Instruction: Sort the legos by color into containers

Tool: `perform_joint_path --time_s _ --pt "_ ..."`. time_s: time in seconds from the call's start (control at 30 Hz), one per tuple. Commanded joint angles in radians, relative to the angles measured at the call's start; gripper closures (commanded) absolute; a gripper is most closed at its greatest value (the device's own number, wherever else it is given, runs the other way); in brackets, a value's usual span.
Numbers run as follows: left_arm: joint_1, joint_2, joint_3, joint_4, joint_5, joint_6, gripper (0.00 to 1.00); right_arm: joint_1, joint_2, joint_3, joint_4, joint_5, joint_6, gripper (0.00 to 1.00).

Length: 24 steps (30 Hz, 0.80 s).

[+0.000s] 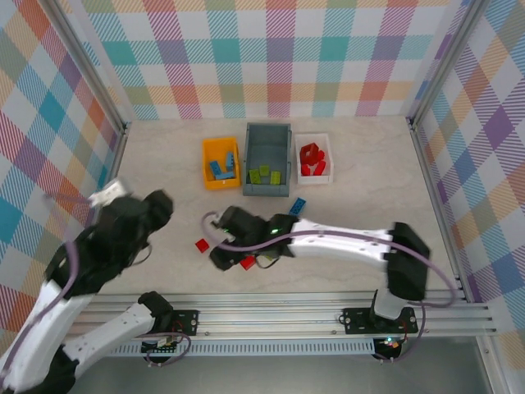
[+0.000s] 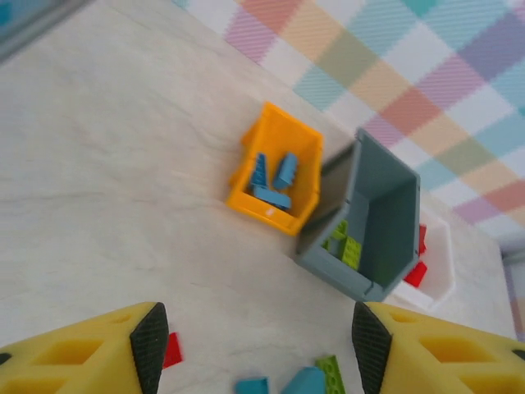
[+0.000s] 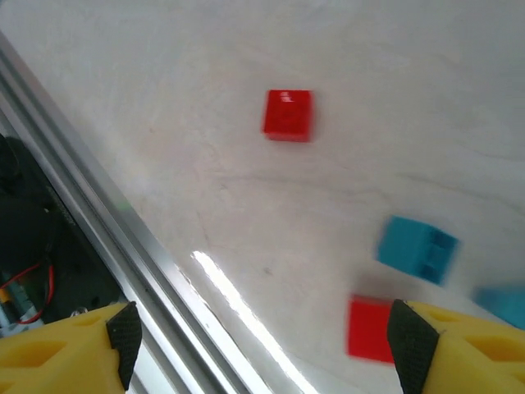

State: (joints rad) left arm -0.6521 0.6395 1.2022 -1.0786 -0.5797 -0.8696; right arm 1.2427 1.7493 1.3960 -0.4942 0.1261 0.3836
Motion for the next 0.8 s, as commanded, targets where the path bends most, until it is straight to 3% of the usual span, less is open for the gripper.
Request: perform_joint_path --time_s 0.0,0.2,0.37,0.77 --pt "0.006 -0.146 -0.050 -0.181 -0.125 -0.080 0.36 0.017 0.174 0.152 -0.056 0.063 0.013 0.17" --pt "0.006 -0.212 0.007 -0.345 -0.167 -0.106 0.37 0.011 0.479 0.447 -0.195 0.144 0.021 0.14" --pt "0.006 -0.202 0.022 -0.343 -0.160 -0.094 0.38 -0.012 0.630 0.621 -0.277 0.176 0.016 0.15" --pt "0.007 -0.192 0.018 -0.327 -0.148 -0.079 0.38 -0.028 0.739 0.787 -0.327 0.172 -0.004 0.56"
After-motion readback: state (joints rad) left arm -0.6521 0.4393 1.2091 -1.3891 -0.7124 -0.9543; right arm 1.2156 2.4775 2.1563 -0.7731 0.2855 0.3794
